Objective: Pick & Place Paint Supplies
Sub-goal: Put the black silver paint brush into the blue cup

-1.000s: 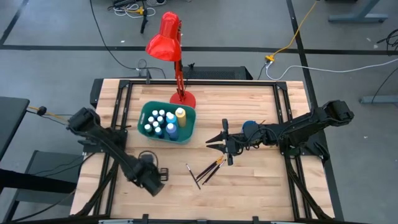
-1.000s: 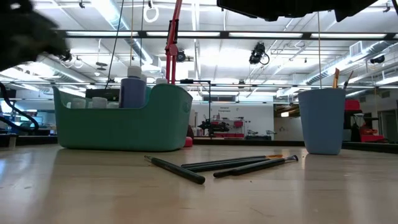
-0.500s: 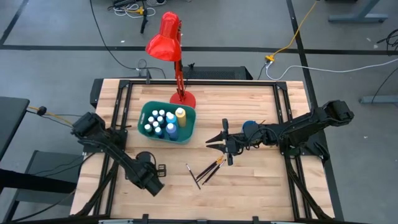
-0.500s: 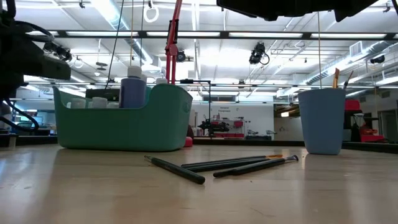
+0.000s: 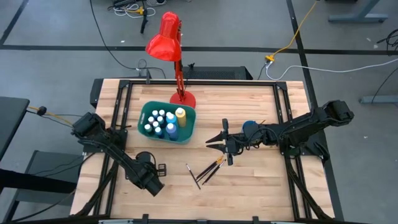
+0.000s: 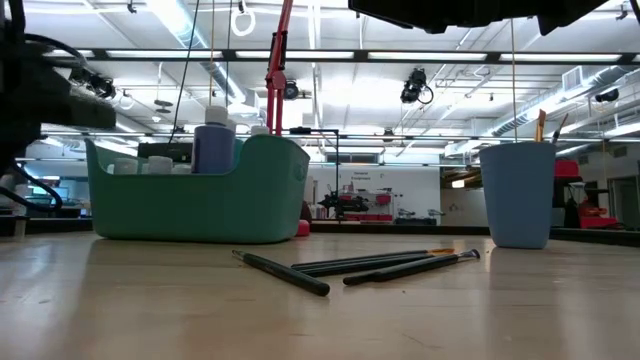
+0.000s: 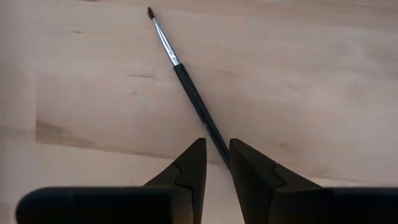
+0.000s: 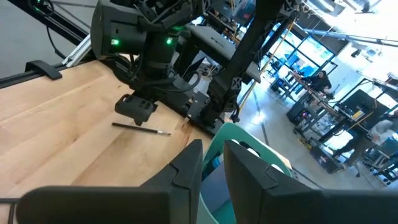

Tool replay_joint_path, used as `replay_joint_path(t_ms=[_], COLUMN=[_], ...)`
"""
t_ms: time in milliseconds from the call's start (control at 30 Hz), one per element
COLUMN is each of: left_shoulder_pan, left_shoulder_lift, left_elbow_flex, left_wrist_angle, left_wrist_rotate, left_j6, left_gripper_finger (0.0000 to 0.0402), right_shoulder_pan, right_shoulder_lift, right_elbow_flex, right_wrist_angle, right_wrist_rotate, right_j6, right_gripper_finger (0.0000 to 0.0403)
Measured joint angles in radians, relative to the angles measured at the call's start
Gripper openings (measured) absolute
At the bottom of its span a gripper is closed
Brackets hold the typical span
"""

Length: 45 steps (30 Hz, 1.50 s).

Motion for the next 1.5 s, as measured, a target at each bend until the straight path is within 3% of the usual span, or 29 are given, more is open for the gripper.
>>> replay_joint_path(t_ms=[433, 567, 833, 1067, 1233, 1500], left_shoulder_pan=[0.013, 0.011, 0.008, -0.003, -0.043, -0.069], left_shoulder_lift=[0.005, 0.005, 0.016, 0.131, 0.180, 0.215], left_elbow_flex=[-0.074, -0.074, -0.078, -0.059, -0.033, -0.020], left_wrist_angle=[0.097, 0.102, 0.109, 0.109, 0.080, 0.059], left_wrist_rotate=[0.009, -0.014, -0.181, -0.253, -0.371, -0.404], left_j6=[-0.003, 0.071, 0.178, 0.182, 0.166, 0.144], left_gripper_finger=[0.0082, 0.0082, 0.0082, 0.0082, 0.0082, 0.0082], right_shoulder_pan=[0.000, 0.000, 0.000, 0.000, 0.000, 0.000], right_shoulder_lift=[0.000, 0.000, 0.000, 0.000, 0.000, 0.000], right_elbow_flex=[0.000, 0.000, 0.000, 0.000, 0.000, 0.000], right_wrist_angle=[0.001, 0.002, 0.001, -0.003, -0.002, 0.000], right_wrist_rotate=[0.000, 0.000, 0.000, 0.000, 0.000, 0.000], right_j6=[-0.002, -0.002, -0.001, 0.000, 0.000, -0.001], right_gripper_finger=[0.0078, 0.0078, 0.0078, 0.0078, 0.0078, 0.0078])
